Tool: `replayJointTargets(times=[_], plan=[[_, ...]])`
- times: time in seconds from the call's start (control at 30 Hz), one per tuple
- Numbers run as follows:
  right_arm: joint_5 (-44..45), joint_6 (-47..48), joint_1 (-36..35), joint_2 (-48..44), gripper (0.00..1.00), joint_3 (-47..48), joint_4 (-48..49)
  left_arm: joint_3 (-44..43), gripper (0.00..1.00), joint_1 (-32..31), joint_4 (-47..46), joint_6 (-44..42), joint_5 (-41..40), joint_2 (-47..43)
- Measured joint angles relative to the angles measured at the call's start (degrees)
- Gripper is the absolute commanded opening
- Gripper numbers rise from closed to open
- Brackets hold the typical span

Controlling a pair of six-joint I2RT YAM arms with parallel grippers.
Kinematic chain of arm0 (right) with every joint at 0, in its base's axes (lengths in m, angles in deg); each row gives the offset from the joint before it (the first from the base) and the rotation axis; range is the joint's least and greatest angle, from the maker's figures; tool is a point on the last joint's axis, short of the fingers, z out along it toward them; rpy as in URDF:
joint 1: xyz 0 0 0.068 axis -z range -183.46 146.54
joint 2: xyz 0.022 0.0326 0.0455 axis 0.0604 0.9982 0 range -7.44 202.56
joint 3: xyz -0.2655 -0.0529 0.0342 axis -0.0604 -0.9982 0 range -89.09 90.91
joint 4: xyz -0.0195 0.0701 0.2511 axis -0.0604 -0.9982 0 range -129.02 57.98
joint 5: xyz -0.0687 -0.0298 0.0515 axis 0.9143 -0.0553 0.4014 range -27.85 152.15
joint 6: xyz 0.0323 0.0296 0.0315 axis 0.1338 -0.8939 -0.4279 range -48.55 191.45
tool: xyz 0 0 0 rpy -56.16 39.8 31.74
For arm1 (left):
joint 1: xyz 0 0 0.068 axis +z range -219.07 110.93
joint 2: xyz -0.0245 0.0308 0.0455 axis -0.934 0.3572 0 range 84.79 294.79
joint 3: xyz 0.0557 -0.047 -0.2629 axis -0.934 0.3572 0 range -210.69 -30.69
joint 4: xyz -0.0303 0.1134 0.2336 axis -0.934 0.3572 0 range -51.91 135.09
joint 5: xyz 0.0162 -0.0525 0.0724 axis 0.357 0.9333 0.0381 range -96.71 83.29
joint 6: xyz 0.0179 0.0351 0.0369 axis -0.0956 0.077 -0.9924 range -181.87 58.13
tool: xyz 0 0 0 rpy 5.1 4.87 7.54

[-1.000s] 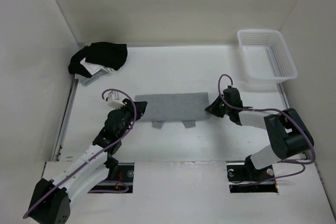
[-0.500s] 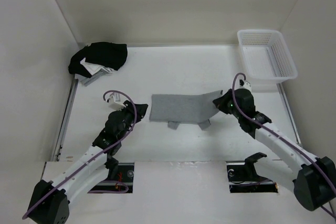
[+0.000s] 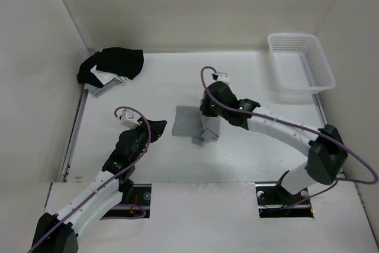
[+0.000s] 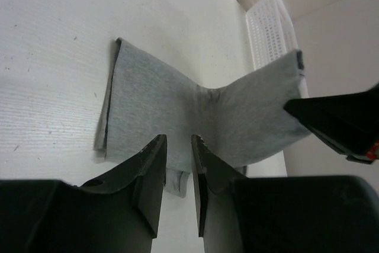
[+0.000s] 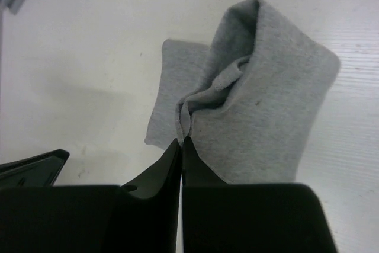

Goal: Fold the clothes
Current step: Fold the tank top

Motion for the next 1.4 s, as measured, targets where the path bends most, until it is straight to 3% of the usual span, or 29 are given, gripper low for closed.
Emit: replayJointTargets(times=[0.17,0.23,0.33,0.5,0.57,0.73,0.87,1.0,1.1,1.2,1.27,1.4], plan=[[1.14,0.81,-5.22,15.17,0.05,11.58,-3.17,0.63,0.23,1.60,1.55,0.57,0.92,-3.52],[1.18,0.90,-7.17,20.72,0.16,16.06,-3.93,0.63,0.25,2.45,2.47,0.63,1.20,-5.01],[1.16,0.55,-9.66,26.34,0.43,19.98,-4.24,0.63,0.27,4.85,4.07,0.63,1.68,-6.93],[0.50,0.24,-11.76,24.65,0.51,18.34,-2.45,0.44,0.29,8.07,4.66,0.61,2.58,-5.99],[0.33,0.20,-11.50,19.80,0.45,14.03,-0.20,-0.02,0.29,7.58,4.31,0.59,2.80,-3.19],[0.33,-0.33,-7.78,4.24,0.03,0.48,6.64,-1.46,0.30,2.40,0.96,0.50,2.51,6.23],[2.51,-0.61,-4.55,-6.58,0.01,-14.62,15.04,-2.80,0.31,-1.99,0.09,-1.01,1.66,11.41],[4.57,-0.81,-1.09,-18.36,0.10,-31.74,19.28,-3.50,0.34,-3.98,2.47,-3.67,-1.18,10.84],[5.46,-1.22,5.05,-26.25,0.27,-40.46,21.07,-3.56,0.38,-3.69,6.69,-5.16,-4.22,8.17],[6.03,-1.38,10.97,-31.04,0.52,-45.59,24.74,-3.56,0.41,-2.58,11.61,-5.70,-6.84,5.14],[6.05,-1.22,13.62,-32.09,0.63,-47.74,27.80,-3.56,0.44,-1.75,14.78,-5.84,-8.26,3.41],[5.97,-1.01,16.65,-31.47,0.75,-50.40,33.18,-3.58,0.47,-0.24,20.57,-6.01,-9.84,0.98]])
